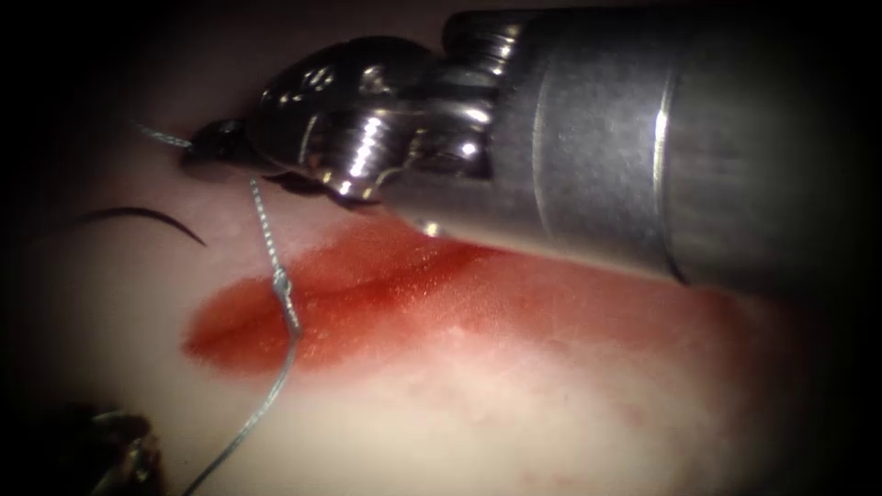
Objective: Wound Closure
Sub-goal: Stop to move the suture tail into view.
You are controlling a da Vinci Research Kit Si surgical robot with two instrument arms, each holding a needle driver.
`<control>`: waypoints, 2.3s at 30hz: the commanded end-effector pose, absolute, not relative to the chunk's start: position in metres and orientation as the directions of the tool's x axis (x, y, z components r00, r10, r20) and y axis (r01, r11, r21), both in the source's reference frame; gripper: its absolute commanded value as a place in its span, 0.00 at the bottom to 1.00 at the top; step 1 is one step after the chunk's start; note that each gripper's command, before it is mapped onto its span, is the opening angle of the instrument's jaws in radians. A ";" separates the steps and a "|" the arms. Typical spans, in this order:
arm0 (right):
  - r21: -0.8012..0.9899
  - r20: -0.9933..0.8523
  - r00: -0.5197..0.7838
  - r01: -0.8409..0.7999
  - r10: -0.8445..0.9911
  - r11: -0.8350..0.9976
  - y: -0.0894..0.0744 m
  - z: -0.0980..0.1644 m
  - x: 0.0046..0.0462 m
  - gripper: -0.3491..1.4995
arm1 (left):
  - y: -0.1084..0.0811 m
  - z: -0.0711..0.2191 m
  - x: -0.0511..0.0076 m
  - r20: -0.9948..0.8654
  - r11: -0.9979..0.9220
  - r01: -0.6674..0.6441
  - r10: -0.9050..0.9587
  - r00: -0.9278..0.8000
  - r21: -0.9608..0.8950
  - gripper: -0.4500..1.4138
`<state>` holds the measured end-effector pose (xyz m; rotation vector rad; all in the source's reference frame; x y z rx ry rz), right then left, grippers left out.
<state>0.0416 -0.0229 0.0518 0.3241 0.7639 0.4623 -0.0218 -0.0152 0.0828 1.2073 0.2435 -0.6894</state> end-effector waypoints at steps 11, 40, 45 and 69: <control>0.393 -0.572 0.602 -0.397 0.558 0.830 -0.023 0.054 0.0416 0.00 | -0.020 0.084 -0.0290 -0.529 0.585 0.532 -0.197 0.825 0.612 0.00; 0.263 -0.598 0.547 -0.557 0.586 0.788 -0.021 0.054 0.0415 0.00 | -0.024 0.080 -0.0282 -0.533 0.813 0.347 -0.054 0.844 0.468 0.00; 0.240 -0.591 0.551 -0.578 0.590 0.780 -0.021 0.054 0.0413 0.00 | -0.024 0.080 -0.0281 -0.532 0.814 0.345 -0.052 0.845 0.468 0.00; 0.294 -0.613 0.593 -0.442 0.522 0.847 -0.020 0.046 0.0392 0.84 | -0.013 0.077 -0.0222 -0.486 0.481 0.563 -0.287 0.825 0.672 0.00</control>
